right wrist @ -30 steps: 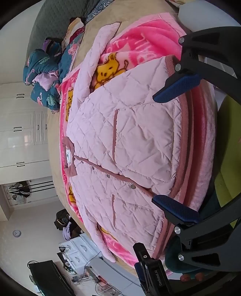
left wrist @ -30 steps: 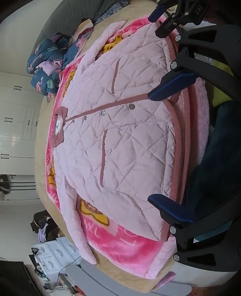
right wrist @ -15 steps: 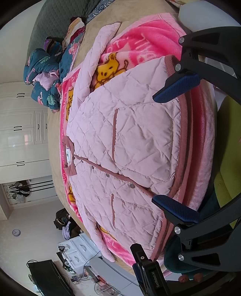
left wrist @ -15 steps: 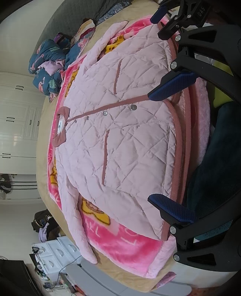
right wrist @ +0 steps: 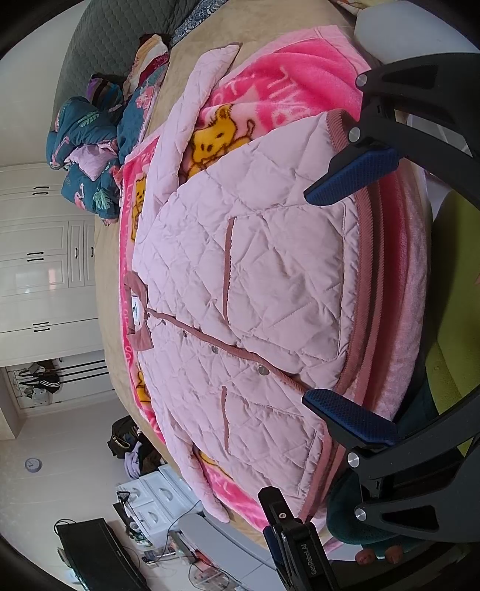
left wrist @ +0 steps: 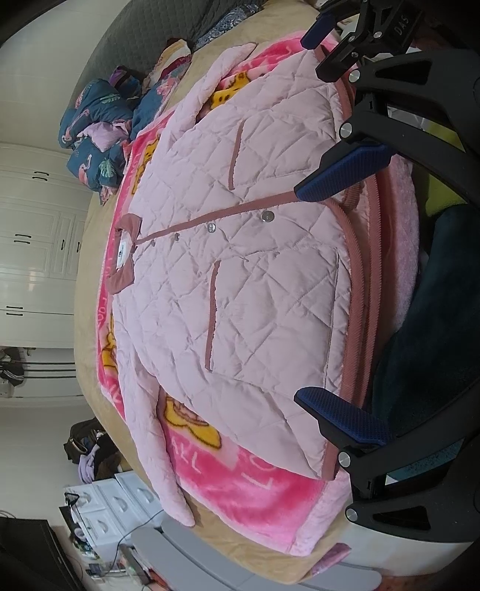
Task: Fold large clothes
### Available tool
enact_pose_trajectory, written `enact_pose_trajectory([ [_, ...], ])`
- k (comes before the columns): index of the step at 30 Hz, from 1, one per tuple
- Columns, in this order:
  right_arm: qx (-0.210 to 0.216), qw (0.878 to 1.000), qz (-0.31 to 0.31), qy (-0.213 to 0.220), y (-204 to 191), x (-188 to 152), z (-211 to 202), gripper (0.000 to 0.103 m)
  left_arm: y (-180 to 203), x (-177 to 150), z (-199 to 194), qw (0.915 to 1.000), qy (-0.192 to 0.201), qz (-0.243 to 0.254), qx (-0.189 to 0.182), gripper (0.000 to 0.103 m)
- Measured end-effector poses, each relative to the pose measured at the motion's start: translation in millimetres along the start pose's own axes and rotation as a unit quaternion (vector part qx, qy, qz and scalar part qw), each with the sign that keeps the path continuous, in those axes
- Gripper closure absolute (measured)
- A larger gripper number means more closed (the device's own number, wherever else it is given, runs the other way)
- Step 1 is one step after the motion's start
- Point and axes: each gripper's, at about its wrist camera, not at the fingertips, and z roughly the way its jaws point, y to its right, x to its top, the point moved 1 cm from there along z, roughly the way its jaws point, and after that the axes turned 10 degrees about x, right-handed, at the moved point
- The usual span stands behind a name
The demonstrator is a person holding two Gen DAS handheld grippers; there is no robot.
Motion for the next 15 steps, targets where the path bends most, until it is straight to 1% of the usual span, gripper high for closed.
enact_pose_trajectory([
  [15, 0.001, 1.000, 0.000, -0.001, 0.1, -1.0, 0.1, 0.004, 1.0, 0.8, -0.3, 1.0000, -0.001, 0.001, 0.000, 0.009],
])
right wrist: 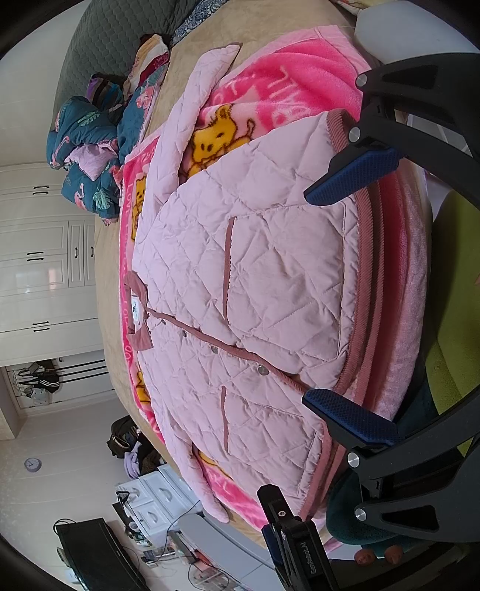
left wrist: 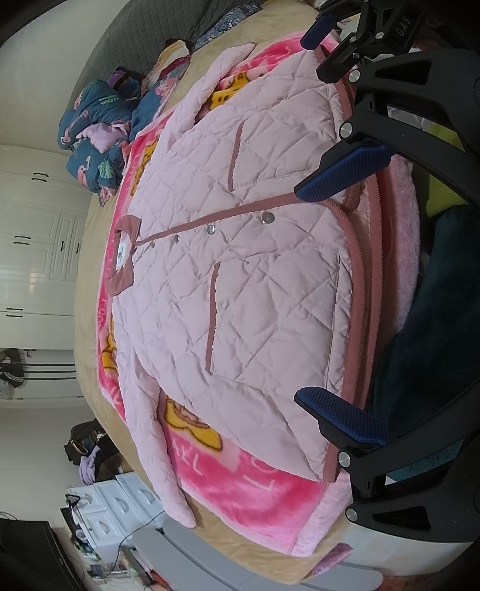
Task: Fold large clothes
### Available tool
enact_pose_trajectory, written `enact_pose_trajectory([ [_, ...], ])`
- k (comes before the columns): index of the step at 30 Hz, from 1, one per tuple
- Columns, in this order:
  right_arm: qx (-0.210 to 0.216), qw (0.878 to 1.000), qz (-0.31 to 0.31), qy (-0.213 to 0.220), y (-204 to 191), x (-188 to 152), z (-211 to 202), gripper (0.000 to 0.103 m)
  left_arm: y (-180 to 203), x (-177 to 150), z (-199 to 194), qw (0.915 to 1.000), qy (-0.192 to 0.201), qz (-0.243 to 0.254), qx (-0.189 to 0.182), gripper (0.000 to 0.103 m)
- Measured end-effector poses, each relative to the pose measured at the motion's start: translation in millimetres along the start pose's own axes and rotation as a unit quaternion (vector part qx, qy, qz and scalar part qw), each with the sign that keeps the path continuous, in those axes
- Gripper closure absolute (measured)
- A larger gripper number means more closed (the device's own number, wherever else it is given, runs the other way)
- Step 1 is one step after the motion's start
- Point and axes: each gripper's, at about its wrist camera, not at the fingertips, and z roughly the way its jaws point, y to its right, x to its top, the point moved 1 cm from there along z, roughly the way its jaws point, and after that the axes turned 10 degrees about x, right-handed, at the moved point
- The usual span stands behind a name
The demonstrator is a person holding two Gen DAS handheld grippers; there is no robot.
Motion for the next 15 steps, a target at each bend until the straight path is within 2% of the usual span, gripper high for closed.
enact_pose_trajectory([
  [15, 0.002, 1.000, -0.001, -0.004, 0.6, -2.1, 3.8, 0.004, 3.0, 0.5, 1.6, 1.0000, -0.003, 0.000, -0.001, 0.009],
])
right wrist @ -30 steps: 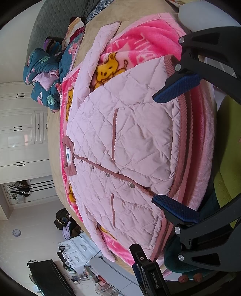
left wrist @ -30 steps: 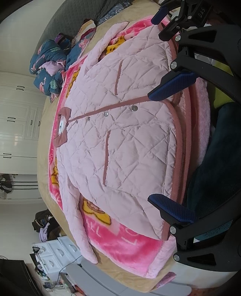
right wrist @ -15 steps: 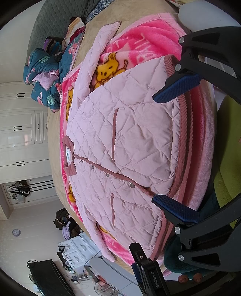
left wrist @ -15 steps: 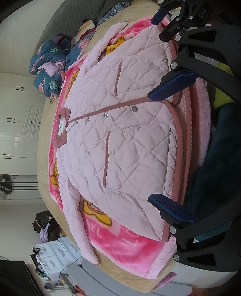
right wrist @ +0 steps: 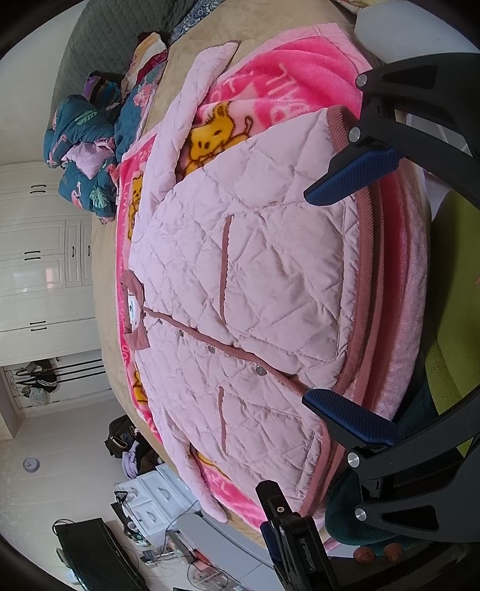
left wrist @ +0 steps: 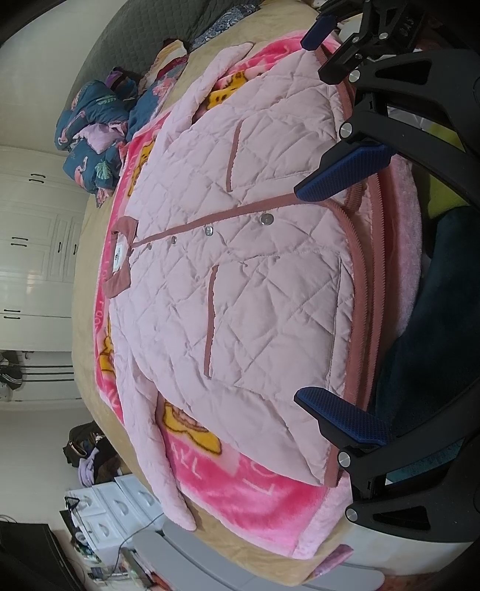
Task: Fold large clothes
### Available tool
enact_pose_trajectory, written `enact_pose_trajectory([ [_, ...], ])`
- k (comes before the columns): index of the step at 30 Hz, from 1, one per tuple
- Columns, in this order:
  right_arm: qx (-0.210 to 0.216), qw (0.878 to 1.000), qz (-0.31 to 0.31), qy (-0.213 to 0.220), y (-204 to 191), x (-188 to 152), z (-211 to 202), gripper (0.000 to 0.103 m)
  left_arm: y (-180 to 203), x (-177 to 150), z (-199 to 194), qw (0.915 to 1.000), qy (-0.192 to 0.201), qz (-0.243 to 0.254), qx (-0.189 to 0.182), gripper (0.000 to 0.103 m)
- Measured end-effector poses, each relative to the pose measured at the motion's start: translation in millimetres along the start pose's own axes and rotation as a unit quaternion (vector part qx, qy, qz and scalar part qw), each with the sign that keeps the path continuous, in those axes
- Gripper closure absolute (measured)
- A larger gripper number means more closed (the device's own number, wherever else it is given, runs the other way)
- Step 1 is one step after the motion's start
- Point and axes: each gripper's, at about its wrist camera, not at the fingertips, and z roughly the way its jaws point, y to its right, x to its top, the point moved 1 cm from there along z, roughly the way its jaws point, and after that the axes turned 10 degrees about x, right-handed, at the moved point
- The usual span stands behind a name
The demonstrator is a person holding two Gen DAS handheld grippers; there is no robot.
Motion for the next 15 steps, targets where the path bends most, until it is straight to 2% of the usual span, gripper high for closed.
enact_pose_trajectory([
  [6, 0.012, 1.000, -0.007, -0.006, -3, 0, 6, 0.004, 8, 4, 8, 1.0000, -0.001, 0.002, -0.001, 0.009],
  [15, 0.029, 0.999, -0.020, -0.023, -9, 17, 18, 0.004, 9, 27, 20, 1.0000, 0.004, 0.005, -0.001, 0.009],
])
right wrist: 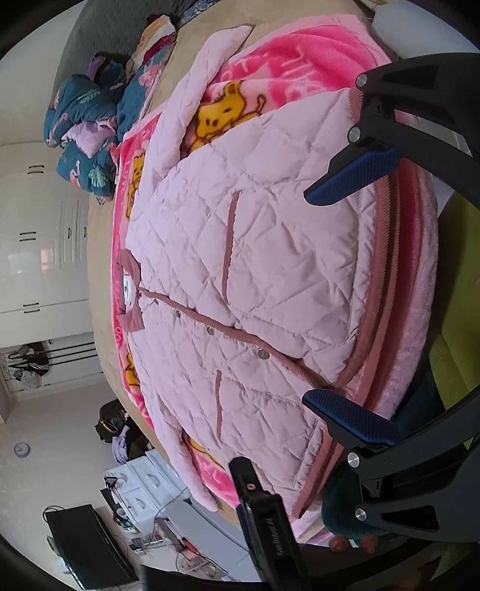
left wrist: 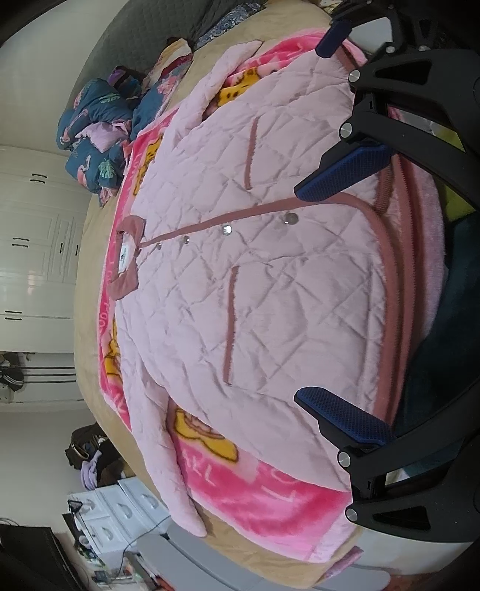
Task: Fold large clothes
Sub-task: 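Move the right tool toward the cuff of the sleeve nearest it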
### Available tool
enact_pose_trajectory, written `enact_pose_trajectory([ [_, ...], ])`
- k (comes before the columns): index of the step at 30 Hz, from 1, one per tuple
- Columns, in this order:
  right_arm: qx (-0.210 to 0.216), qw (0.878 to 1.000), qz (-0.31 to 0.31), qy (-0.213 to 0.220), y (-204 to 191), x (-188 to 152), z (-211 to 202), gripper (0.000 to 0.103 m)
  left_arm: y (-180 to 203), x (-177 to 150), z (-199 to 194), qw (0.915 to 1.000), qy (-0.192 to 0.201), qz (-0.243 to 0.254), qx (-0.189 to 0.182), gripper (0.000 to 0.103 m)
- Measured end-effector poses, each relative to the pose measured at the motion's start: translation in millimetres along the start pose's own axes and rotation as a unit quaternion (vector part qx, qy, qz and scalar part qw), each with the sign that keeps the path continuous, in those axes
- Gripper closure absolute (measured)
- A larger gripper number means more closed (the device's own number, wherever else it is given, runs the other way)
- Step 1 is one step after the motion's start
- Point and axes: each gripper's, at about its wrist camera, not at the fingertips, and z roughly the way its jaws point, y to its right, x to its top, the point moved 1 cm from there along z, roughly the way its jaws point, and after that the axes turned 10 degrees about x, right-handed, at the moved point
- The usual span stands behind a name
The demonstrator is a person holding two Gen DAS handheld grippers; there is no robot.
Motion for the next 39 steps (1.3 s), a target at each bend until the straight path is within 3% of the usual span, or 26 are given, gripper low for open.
enact_pose_trajectory([
  [19, -0.004, 0.999, 0.019, 0.028, 34, 88, 19, 0.004, 11, 60, 29, 1.0000, -0.006, -0.005, -0.002, 0.009],
  [39, -0.015, 0.997, 0.059, 0.049, 95, 171, 50, 0.004, 44, 145, 76, 0.9998, -0.014, -0.010, -0.008, 0.009],
])
